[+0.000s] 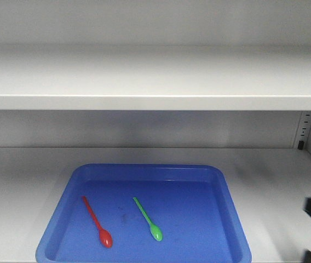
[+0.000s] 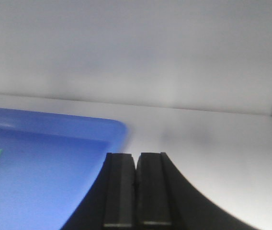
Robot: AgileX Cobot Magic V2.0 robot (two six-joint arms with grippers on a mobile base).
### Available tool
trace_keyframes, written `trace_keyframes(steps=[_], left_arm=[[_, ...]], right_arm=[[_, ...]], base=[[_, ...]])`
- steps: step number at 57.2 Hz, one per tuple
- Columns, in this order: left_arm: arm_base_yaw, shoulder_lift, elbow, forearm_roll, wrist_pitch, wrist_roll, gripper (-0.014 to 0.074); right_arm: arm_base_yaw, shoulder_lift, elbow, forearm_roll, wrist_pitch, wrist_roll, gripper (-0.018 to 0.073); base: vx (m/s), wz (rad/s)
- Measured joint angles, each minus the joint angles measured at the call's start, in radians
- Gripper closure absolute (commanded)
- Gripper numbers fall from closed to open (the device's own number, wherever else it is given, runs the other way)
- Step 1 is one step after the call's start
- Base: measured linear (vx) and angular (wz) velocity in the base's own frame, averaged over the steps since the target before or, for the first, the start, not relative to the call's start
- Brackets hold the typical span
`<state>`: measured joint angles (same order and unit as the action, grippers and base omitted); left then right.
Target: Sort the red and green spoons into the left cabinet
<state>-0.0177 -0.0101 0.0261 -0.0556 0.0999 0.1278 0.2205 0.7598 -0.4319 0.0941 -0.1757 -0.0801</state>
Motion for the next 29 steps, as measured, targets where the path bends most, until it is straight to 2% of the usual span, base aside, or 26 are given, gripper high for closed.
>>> trace_keyframes(steps=[15, 29], left_arm=[[0.000, 0.000, 0.000, 0.000, 0.000, 0.000, 0.0597], [0.000, 0.000, 0.000, 0.000, 0.000, 0.000, 0.0597]], right_arm=[[-0.112, -0.273, 0.232, 0.000, 0.000, -0.002, 0.0561], [-0.127, -0.534, 0.439, -0.017, 0.010, 0.001, 0.0561]], base=[[0.00, 0.00], [0.00, 0.00]])
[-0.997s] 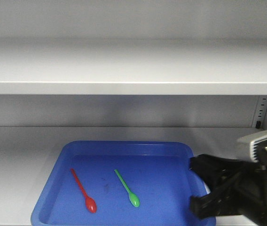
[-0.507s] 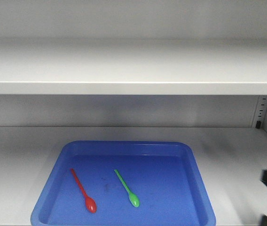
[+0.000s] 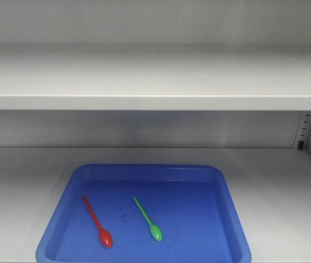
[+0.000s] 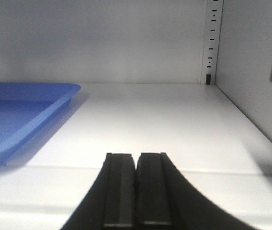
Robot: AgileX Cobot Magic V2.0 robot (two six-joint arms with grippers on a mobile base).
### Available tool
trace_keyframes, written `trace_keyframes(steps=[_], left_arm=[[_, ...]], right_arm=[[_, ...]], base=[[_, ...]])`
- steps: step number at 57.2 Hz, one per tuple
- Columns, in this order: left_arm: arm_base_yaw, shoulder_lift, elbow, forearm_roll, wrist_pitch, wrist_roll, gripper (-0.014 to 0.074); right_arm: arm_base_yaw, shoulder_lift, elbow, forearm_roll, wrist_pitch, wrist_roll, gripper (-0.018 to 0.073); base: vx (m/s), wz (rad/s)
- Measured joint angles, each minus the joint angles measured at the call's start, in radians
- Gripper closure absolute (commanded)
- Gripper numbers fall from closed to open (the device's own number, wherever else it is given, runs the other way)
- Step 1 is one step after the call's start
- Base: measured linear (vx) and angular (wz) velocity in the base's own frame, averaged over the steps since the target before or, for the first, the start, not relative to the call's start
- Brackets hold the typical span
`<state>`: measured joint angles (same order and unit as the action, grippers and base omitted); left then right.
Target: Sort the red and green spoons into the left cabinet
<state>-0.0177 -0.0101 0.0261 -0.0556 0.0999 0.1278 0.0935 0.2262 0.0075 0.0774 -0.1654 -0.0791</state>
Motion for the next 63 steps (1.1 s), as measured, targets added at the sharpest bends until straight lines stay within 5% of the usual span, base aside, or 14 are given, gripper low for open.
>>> trace_keyframes(steps=[17, 63], left_arm=[[0.000, 0.000, 0.000, 0.000, 0.000, 0.000, 0.0597], [0.000, 0.000, 0.000, 0.000, 0.000, 0.000, 0.0597]], right_arm=[[-0.001, -0.232, 0.023, -0.071, 0.059, 0.004, 0.0561], [-0.001, -0.235, 0.023, -0.088, 0.075, 0.004, 0.0561]], base=[[0.00, 0.00], [0.00, 0.00]])
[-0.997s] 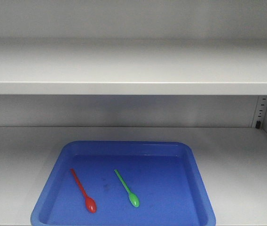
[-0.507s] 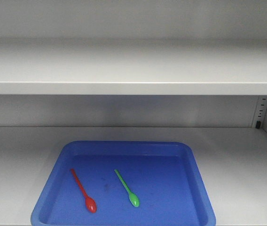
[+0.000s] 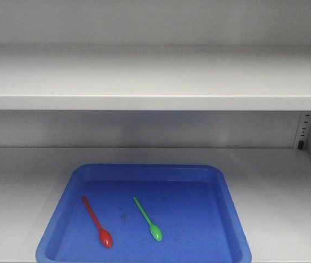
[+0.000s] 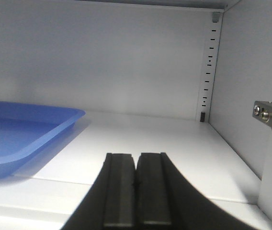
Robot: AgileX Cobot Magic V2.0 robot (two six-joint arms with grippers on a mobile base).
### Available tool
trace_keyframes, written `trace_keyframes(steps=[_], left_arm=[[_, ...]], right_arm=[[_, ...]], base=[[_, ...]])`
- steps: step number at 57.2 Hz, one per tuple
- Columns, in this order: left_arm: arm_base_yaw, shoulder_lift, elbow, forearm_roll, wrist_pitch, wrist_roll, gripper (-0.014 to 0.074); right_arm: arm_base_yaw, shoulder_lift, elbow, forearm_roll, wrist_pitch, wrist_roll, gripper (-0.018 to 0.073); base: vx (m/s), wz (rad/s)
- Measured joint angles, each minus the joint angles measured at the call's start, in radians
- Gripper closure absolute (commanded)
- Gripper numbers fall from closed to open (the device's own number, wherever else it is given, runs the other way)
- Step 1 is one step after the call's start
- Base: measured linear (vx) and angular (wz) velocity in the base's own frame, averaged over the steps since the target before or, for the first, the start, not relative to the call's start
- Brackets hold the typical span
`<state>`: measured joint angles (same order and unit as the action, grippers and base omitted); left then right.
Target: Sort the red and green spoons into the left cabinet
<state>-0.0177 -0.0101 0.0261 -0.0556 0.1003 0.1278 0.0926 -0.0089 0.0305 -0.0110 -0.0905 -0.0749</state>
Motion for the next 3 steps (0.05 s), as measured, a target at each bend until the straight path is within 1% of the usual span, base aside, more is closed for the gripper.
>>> trace_keyframes(steps=[3], left_arm=[[0.000, 0.000, 0.000, 0.000, 0.000, 0.000, 0.0597]], right_arm=[[0.000, 0.000, 0.000, 0.000, 0.000, 0.000, 0.0561]], base=[[0.00, 0.00]])
